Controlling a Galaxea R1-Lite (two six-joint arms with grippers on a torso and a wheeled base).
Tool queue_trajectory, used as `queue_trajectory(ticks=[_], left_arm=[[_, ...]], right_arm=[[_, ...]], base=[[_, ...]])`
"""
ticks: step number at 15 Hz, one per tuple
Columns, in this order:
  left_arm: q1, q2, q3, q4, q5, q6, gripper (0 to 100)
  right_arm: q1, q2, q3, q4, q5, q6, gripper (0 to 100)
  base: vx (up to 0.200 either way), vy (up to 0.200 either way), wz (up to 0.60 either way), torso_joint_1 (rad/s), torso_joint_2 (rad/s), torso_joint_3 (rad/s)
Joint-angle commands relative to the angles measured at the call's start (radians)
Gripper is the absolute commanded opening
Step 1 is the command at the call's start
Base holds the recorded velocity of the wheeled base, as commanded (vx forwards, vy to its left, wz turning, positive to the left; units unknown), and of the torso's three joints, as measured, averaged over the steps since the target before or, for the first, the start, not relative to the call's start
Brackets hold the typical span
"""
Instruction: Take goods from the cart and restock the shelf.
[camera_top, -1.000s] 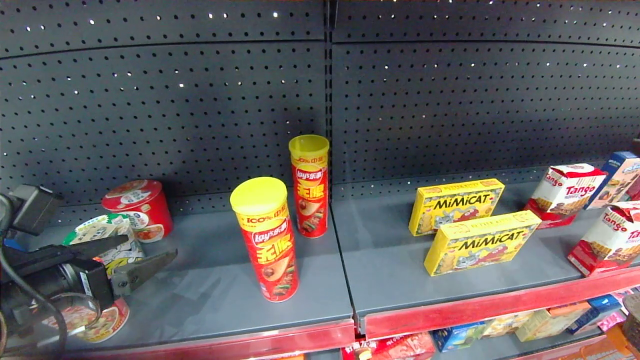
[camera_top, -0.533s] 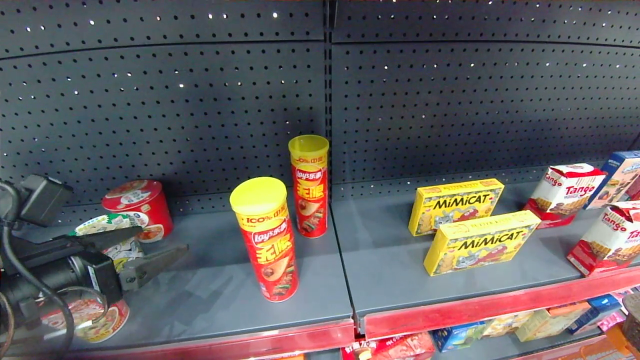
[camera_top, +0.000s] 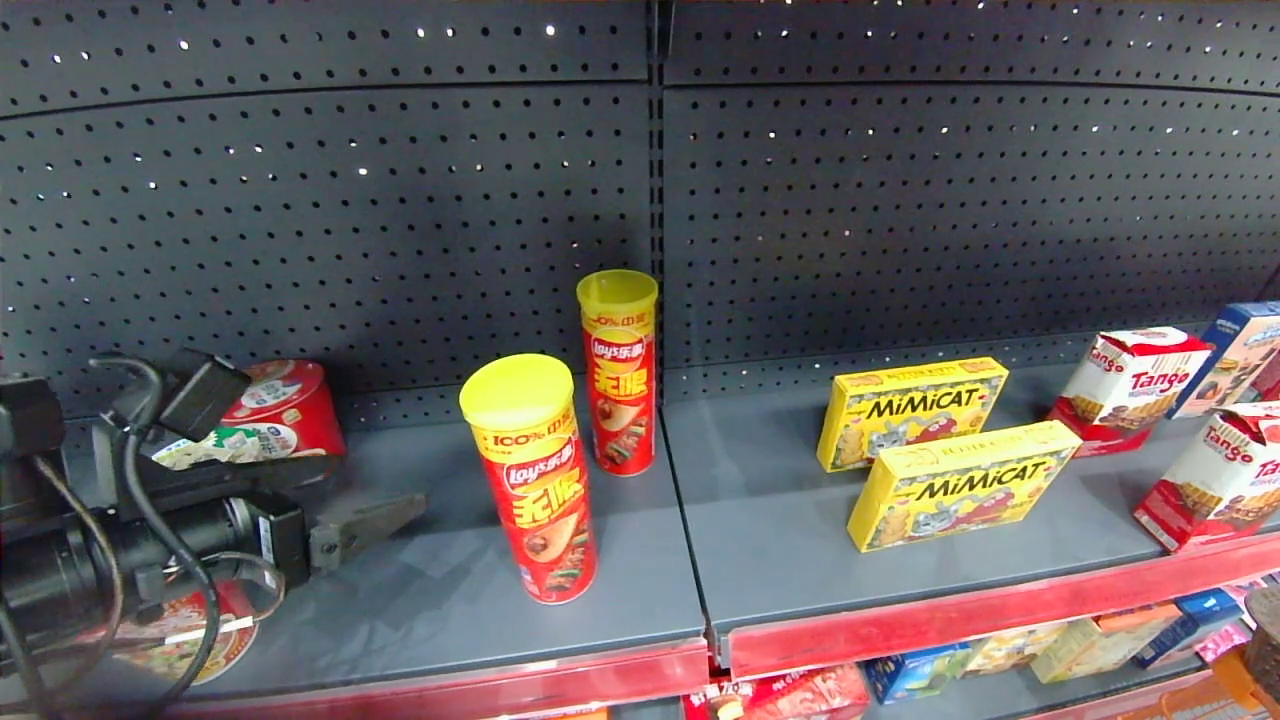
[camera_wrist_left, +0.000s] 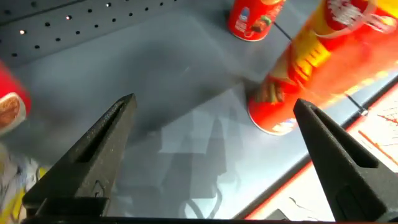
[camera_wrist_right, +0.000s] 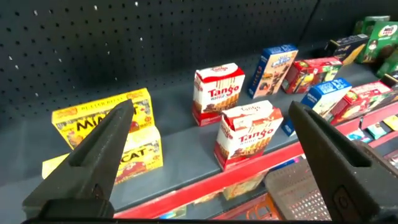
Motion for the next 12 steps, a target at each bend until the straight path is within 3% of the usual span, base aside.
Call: queue_trajectory(ticks=[1, 12], left_arm=[[-0.015, 0.057, -0.035, -0.001, 0.001, 0.001, 100], [-0.114, 0.159, -0.082, -0.001, 0.007, 0.001, 100]], right_arm=[[0.0, 0.024, -0.016, -0.002, 0.0, -0.001, 100], [-0.017, 0.032, -0.044, -0.004, 0.0, -0.001, 100]], base=[[0.0, 0.0, 0.0, 0.0, 0.0, 0.0], [0.0, 0.0, 0.0, 0.0, 0.0, 0.0]])
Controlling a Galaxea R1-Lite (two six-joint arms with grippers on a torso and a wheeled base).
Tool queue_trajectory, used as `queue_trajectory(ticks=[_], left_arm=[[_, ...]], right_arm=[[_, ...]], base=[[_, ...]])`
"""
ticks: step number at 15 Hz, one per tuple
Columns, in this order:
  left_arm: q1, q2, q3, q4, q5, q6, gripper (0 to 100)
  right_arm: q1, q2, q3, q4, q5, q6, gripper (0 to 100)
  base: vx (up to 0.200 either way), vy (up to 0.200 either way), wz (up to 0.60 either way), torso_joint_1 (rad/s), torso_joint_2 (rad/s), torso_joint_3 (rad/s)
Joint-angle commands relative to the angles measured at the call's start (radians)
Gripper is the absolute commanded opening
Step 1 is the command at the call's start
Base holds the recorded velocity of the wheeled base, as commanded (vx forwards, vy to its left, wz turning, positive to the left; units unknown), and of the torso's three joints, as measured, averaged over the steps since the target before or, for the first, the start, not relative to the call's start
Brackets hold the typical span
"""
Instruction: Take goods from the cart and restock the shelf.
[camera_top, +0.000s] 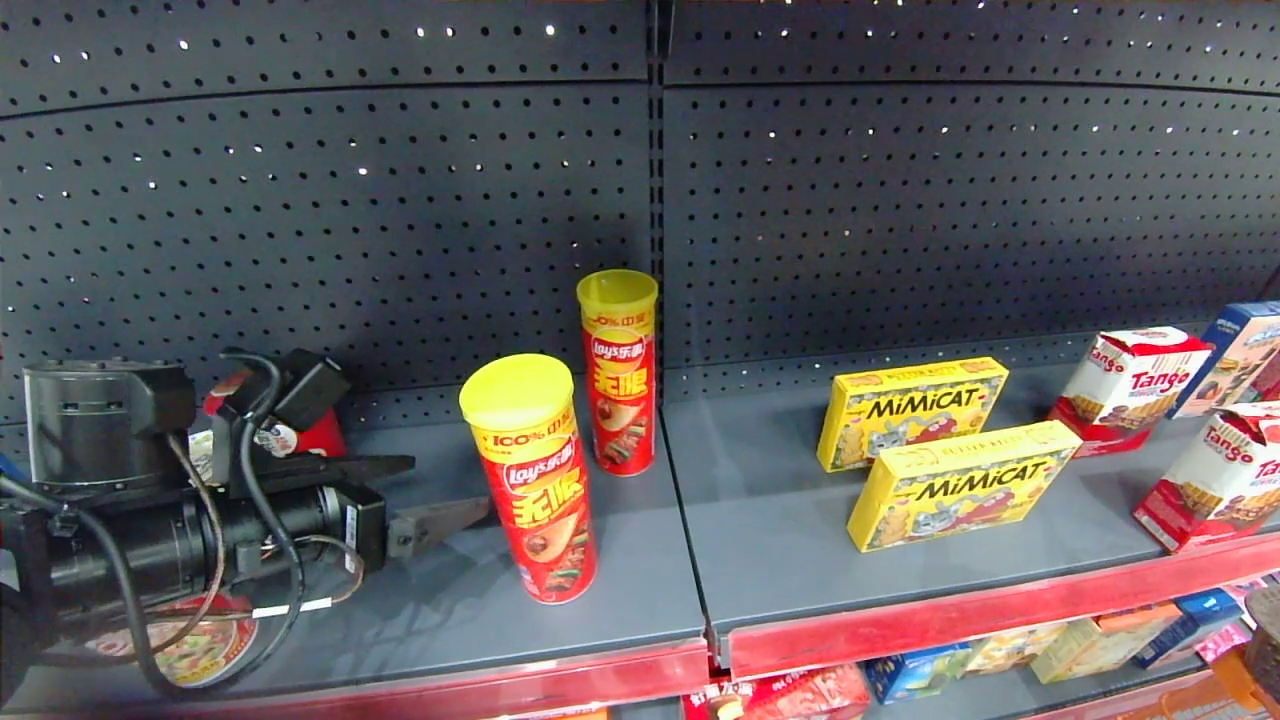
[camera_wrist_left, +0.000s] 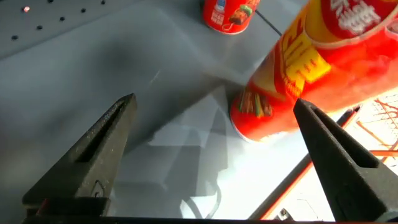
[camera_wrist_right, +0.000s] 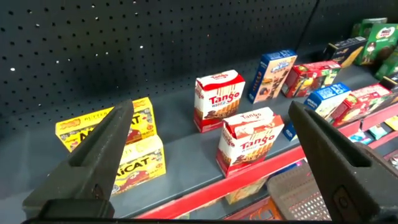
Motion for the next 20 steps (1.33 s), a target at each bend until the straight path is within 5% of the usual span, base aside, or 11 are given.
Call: queue_trajectory(ticks=[1, 9, 20], left_arm=[[-0.009, 0.027, -0.015, 0.0, 0.001, 0.0, 100], [-0.059, 0.087, -0.077, -0.006, 0.037, -0.006, 100], [-0.045, 0.078, -0.025, 0.0, 0.071, -0.011, 100]], right_arm=[[-0.011, 0.004, -0.001, 0.0, 0.0, 0.0, 100], [-0.029, 0.005, -0.019, 0.0, 0.0, 0.0, 100], [-0.034, 0.022, -0.065, 0.005, 0.0, -0.002, 100]], base=[[0.0, 0.0, 0.0, 0.0, 0.0, 0.0], [0.0, 0.0, 0.0, 0.0, 0.0, 0.0], [0.0, 0.0, 0.0, 0.0, 0.0, 0.0]])
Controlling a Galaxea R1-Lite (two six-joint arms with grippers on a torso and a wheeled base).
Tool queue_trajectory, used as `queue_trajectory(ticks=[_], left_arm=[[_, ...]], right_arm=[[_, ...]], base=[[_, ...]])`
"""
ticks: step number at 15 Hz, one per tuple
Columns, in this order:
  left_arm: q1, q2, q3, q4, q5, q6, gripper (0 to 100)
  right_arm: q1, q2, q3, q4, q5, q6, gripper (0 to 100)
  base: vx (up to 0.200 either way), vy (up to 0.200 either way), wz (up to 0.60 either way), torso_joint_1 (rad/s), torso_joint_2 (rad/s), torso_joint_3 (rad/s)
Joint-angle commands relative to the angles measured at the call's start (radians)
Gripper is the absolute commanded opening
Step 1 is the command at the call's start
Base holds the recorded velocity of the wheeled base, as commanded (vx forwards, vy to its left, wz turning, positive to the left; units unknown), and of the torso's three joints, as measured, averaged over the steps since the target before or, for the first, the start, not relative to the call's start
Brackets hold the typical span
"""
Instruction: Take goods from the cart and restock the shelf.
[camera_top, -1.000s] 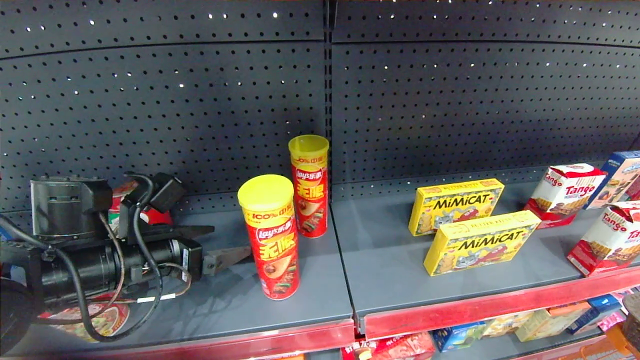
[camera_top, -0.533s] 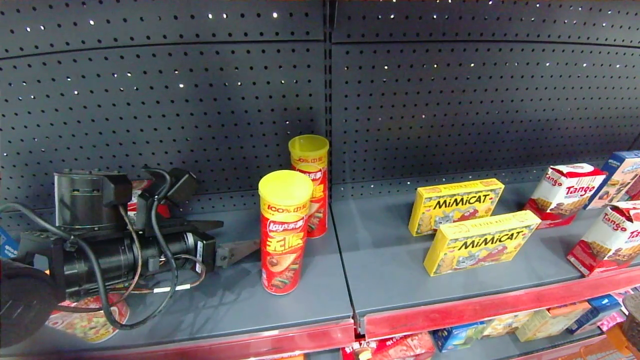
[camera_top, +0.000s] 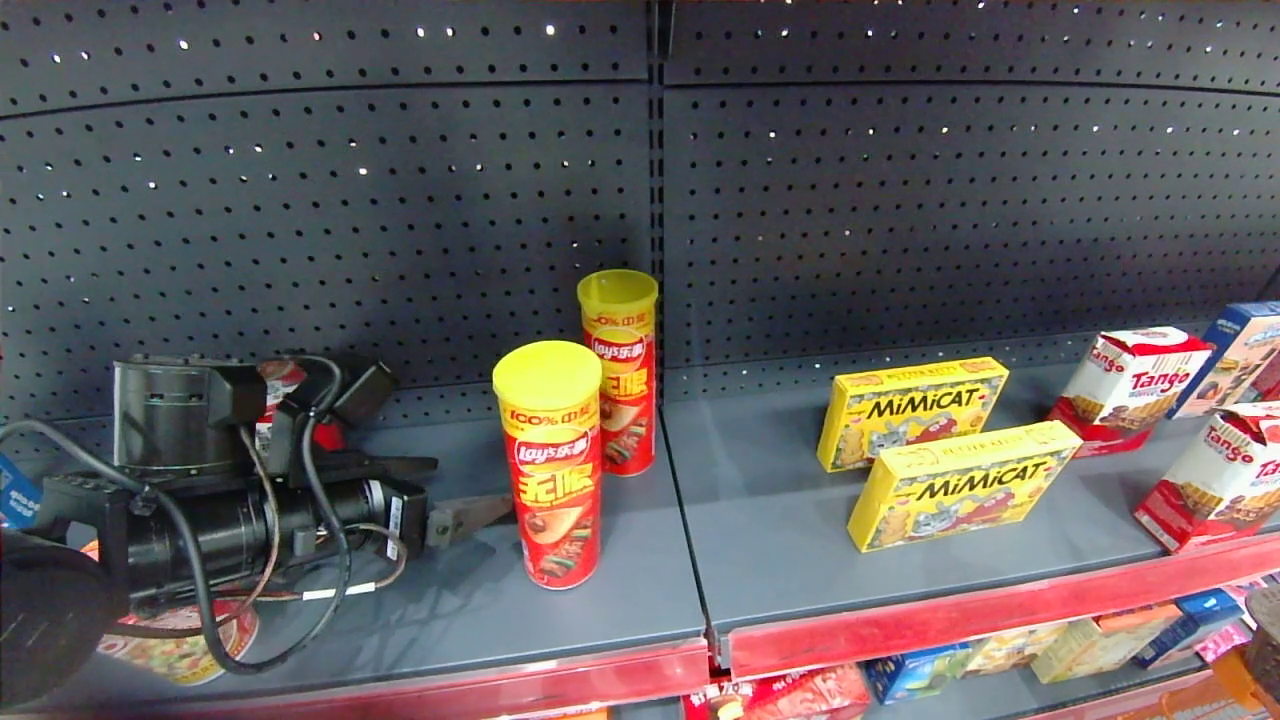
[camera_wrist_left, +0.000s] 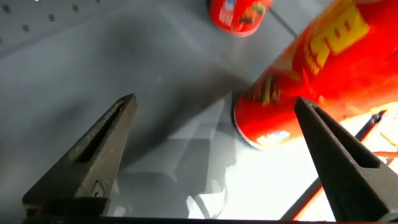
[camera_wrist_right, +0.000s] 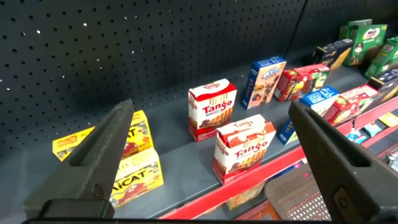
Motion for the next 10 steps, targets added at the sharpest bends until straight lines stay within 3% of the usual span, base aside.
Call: queue_trajectory(ticks=[1, 5, 10], left_arm=[[0.002, -0.01, 0.036, -0.002, 0.0, 0.0, 100], [0.008, -0.033, 0.111, -0.002, 0.0, 0.003, 100], [0.002, -0.029, 0.11, -0.001, -0.002, 0.006, 100]], right_arm=[[0.001, 0.009, -0.003, -0.004, 0.001, 0.0, 100], [0.001, 0.023, -0.005, -0.006, 0.005, 0.0, 100], [0.001, 0.023, -0.005, -0.008, 0.005, 0.0, 100]], base=[[0.0, 0.0, 0.0, 0.0, 0.0, 0.0], [0.0, 0.0, 0.0, 0.0, 0.0, 0.0], [0.0, 0.0, 0.0, 0.0, 0.0, 0.0]])
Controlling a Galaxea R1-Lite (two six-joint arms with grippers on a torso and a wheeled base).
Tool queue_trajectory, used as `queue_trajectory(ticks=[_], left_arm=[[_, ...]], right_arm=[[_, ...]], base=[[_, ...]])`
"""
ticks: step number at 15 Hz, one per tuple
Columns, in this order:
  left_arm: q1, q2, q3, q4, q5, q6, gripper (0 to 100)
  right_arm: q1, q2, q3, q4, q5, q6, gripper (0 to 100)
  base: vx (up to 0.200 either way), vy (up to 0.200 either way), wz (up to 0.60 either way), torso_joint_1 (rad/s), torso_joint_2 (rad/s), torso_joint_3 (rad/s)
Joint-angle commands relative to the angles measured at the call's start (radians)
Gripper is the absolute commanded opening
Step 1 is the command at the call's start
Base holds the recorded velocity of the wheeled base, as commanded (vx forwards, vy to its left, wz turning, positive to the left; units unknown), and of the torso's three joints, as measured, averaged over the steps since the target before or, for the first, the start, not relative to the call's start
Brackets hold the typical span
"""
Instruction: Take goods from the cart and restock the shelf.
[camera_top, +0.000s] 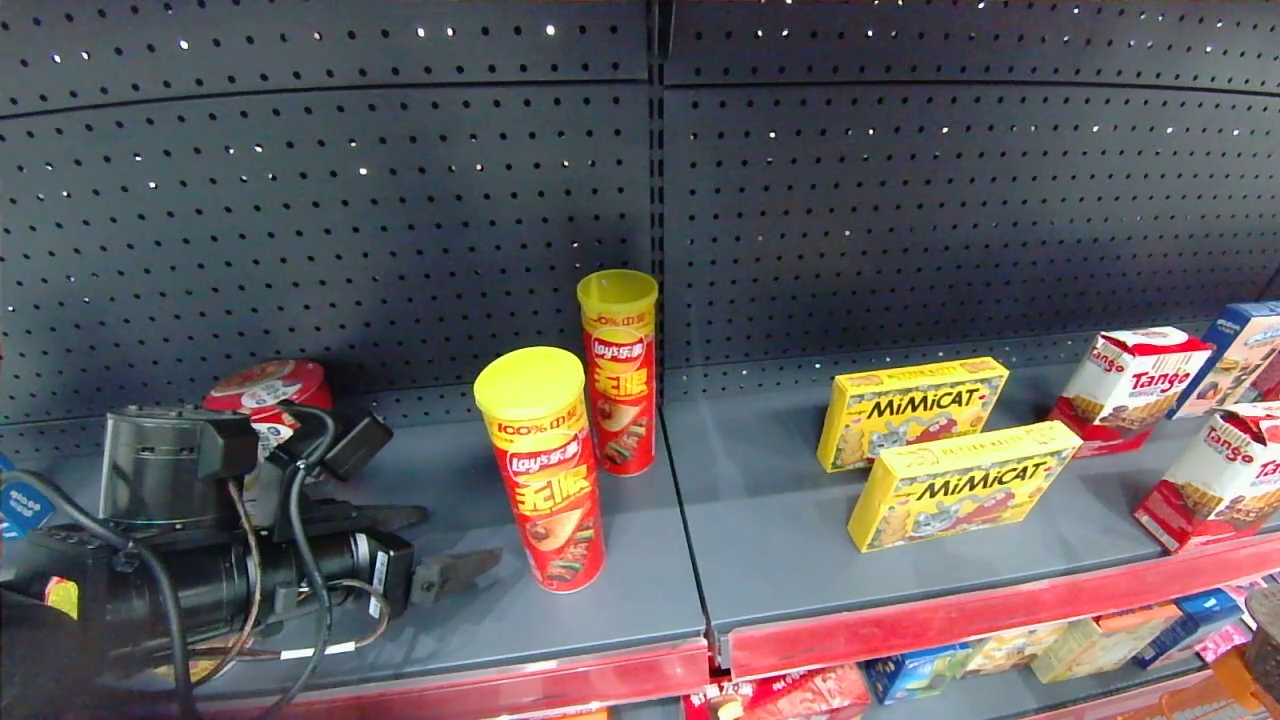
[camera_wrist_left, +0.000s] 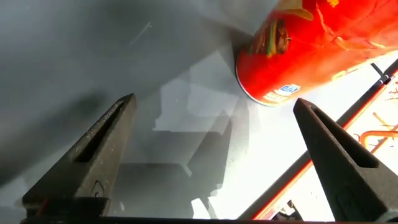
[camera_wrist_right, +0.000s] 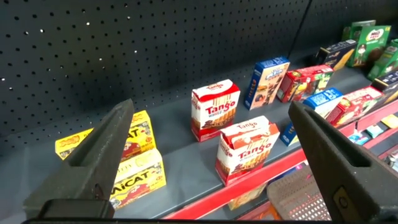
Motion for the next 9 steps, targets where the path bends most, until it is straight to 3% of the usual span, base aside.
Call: queue_trajectory(ticks=[1, 6, 9], left_arm=[[-0.003, 0.002, -0.001, 0.0, 0.001, 0.001, 100], [-0.014, 0.038, -0.016, -0.003, -0.001, 0.001, 100], [-0.05, 0.07, -0.047, -0.008, -0.001, -0.002, 100]], right_arm=[[0.0, 0.003, -0.003, -0.001, 0.0, -0.001, 100], [0.0, 0.003, -0.008, 0.001, -0.001, 0.001, 100], [-0.001, 0.004, -0.006, 0.001, -0.001, -0.001, 100]], base=[[0.0, 0.0, 0.0, 0.0, 0.0, 0.0], [0.0, 0.0, 0.0, 0.0, 0.0, 0.0], [0.0, 0.0, 0.0, 0.0, 0.0, 0.0]])
